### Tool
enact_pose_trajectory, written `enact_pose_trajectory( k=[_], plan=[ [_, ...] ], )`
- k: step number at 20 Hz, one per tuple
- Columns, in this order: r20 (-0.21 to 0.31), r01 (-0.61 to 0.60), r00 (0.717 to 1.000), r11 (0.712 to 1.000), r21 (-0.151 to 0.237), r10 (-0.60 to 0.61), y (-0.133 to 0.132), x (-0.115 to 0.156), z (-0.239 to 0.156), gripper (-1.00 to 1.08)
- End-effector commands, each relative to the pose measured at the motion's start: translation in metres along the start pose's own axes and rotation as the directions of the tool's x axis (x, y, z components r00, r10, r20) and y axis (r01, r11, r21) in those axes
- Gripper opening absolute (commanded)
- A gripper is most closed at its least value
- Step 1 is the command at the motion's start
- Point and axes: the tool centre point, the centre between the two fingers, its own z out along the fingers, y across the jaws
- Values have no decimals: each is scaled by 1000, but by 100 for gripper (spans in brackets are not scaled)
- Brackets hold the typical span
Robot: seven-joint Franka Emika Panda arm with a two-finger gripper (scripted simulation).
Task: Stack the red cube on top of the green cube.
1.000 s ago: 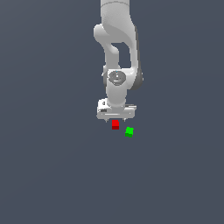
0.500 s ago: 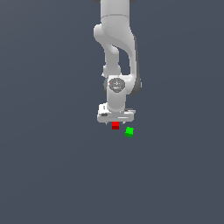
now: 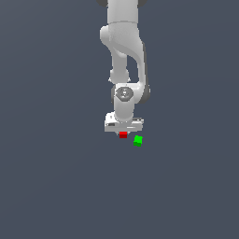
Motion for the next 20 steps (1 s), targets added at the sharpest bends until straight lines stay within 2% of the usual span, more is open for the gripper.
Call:
enact_pose_trajectory(
  k=[1, 12, 20],
  plan=[
    [0, 0, 1000, 1000, 0, 0, 0, 0, 0, -100],
    [0, 0, 1000, 1000, 0, 0, 0, 0, -7, -100],
    [0, 0, 1000, 1000, 0, 0, 0, -1, -46, -100]
  ],
)
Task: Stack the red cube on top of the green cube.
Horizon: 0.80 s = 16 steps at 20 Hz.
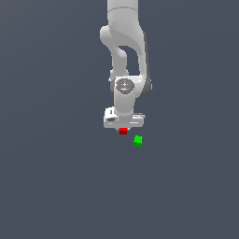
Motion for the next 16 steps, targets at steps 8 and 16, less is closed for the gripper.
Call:
enact_pose_trajectory(
  k=[8, 16],
  plan=[
    [-1, 0, 1000, 1000, 0, 0, 0, 0, -52, -100],
    [-2, 0, 1000, 1000, 0, 0, -1, 1, -58, -100]
  ],
)
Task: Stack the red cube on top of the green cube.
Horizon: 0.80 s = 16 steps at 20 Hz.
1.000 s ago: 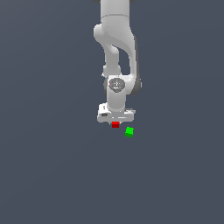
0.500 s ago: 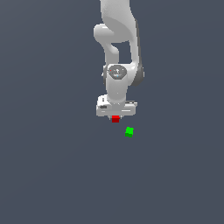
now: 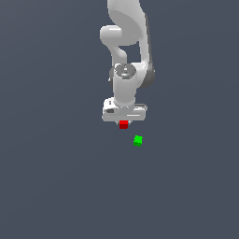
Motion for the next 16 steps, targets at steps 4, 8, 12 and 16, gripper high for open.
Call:
enact_pose_trajectory(
  k=[4, 8, 12, 16],
  plan=[
    [0, 0, 1000, 1000, 0, 0, -9, 6, 5, -100],
    [0, 0, 1000, 1000, 0, 0, -24, 16, 15, -100],
    [0, 0, 1000, 1000, 0, 0, -46, 31, 28, -100],
    [0, 0, 1000, 1000, 0, 0, -64, 43, 39, -100]
  ],
)
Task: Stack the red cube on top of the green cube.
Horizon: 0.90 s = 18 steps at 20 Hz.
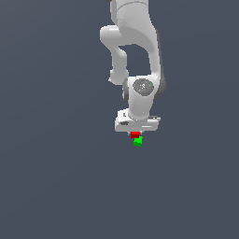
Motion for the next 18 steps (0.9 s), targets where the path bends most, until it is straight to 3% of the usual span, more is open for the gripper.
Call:
enact_pose_trajectory(
  k=[1, 9, 10, 18],
  plan=[
    [-1, -1, 1000, 1000, 0, 1, -10, 8, 6, -100],
    [-1, -1, 1000, 1000, 0, 1, -21, 17, 13, -100],
    [-1, -1, 1000, 1000, 0, 1, -21, 17, 13, 100],
    [-1, -1, 1000, 1000, 0, 1, -21, 17, 13, 100]
  ],
)
